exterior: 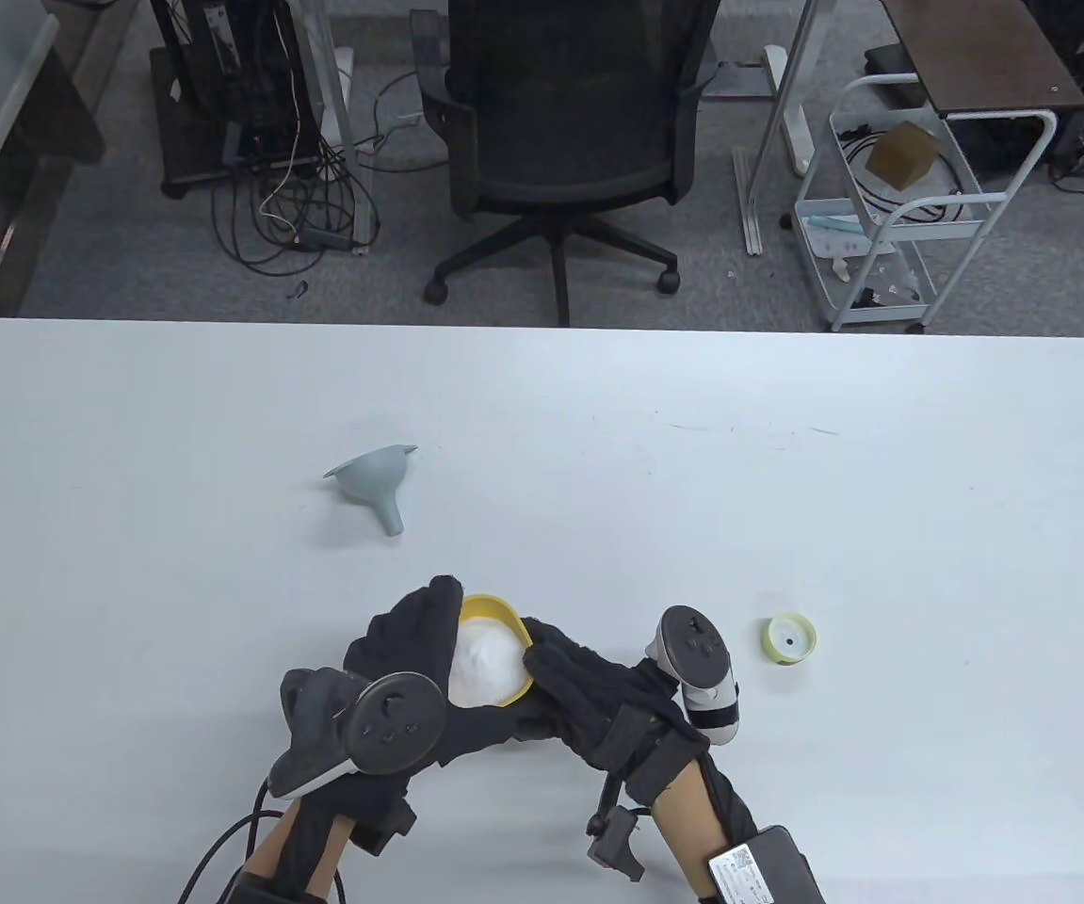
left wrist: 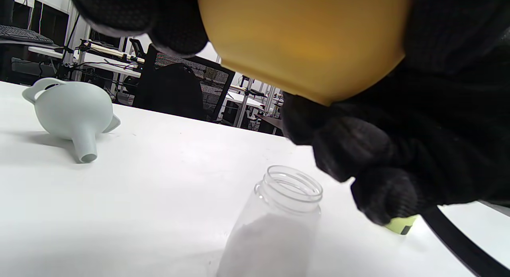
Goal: Unscrew the press dispenser and pour salt into it
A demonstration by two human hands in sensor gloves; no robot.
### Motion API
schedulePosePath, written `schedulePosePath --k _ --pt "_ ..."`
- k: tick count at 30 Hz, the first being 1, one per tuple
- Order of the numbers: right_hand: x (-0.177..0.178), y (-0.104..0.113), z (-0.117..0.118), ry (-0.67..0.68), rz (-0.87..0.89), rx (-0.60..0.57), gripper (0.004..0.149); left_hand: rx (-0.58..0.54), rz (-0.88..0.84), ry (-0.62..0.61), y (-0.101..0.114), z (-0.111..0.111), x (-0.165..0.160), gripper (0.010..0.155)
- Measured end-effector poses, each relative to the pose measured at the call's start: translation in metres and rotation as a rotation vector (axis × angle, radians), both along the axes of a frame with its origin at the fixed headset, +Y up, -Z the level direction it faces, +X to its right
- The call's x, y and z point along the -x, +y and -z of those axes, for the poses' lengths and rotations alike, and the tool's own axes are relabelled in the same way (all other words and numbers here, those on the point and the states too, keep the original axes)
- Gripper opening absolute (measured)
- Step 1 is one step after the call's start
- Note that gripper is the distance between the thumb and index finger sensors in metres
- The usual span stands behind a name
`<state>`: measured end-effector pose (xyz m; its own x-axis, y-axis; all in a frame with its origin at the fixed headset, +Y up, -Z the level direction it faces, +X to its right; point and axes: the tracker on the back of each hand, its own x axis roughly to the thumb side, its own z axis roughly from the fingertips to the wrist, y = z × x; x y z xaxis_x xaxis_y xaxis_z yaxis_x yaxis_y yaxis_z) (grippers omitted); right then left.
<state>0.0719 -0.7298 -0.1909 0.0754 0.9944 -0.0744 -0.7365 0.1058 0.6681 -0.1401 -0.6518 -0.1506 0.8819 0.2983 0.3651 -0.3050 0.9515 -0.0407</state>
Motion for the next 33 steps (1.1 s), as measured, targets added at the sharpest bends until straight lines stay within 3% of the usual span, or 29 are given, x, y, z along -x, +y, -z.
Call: schedulePosePath --k 15,23,27,33 --pt "0.0 0.001 -0.001 -0.074 -0.03 -0.008 0.067 0.071 -0.01 -0.039 -0.007 0.006 0.0 0.127" --pt "-0.005 0.004 0.0 -0.108 -0.034 -0.02 0.067 0.102 -0.152 -0.077 -0.007 0.012 0.014 0.125" --pt "-0.014 0.01 0.002 -0.144 -0.019 -0.027 0.067 0.069 -0.228 0.034 -0.008 0.019 0.037 0.119" --pt "-0.032 0.015 0.007 -0.217 -0.012 -0.029 0.067 0.126 -0.298 0.202 -0.023 0.039 0.078 0.114"
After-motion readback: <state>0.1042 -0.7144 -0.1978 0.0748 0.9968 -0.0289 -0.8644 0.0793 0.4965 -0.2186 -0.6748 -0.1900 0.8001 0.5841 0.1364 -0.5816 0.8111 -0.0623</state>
